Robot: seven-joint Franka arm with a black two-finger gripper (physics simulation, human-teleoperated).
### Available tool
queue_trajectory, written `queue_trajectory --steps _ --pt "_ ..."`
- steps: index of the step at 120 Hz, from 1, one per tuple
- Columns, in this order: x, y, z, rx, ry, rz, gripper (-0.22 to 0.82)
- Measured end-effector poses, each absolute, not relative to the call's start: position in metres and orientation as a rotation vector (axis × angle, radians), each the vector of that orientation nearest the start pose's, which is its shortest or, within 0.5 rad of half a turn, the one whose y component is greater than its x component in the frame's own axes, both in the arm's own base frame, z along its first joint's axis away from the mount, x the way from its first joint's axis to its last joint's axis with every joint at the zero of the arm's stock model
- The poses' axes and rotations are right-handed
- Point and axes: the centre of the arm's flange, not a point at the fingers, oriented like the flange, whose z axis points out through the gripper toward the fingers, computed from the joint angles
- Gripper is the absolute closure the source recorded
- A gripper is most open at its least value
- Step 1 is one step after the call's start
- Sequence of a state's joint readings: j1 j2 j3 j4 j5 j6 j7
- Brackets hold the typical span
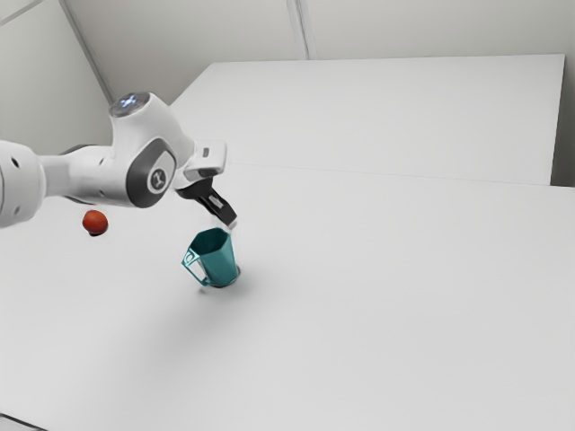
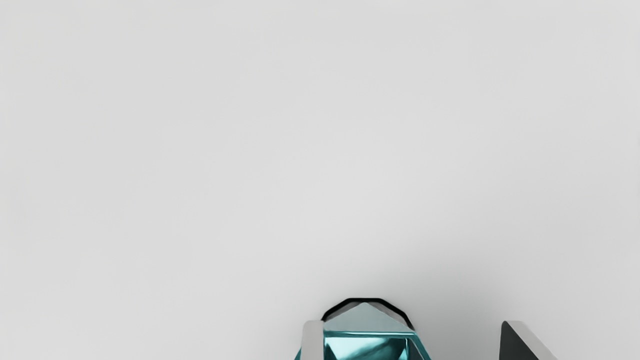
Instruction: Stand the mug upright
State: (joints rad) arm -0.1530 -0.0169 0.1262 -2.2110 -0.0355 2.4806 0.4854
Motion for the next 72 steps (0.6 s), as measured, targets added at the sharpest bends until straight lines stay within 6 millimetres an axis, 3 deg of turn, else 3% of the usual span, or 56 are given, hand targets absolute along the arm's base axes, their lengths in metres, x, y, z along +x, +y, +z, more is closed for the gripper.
queue_trajectory --steps 12,25,33,42,54,72 --pt "0.563 -0.016 0.459 -2.970 0.733 -0.515 0.23" --pt "0.594 -0.018 0.528 -2.969 0.705 -0.574 0.14" --pt "0.616 -0.019 0.569 -2.980 0.677 -0.563 0.10" --pt "0.632 -0.028 0.595 -3.011 0.655 -0.481 0.07" --pt "0.630 -0.034 0.597 -3.073 0.604 -0.291 0.04" --pt "0.623 -0.035 0.575 -3.143 0.516 -0.047 0.02"
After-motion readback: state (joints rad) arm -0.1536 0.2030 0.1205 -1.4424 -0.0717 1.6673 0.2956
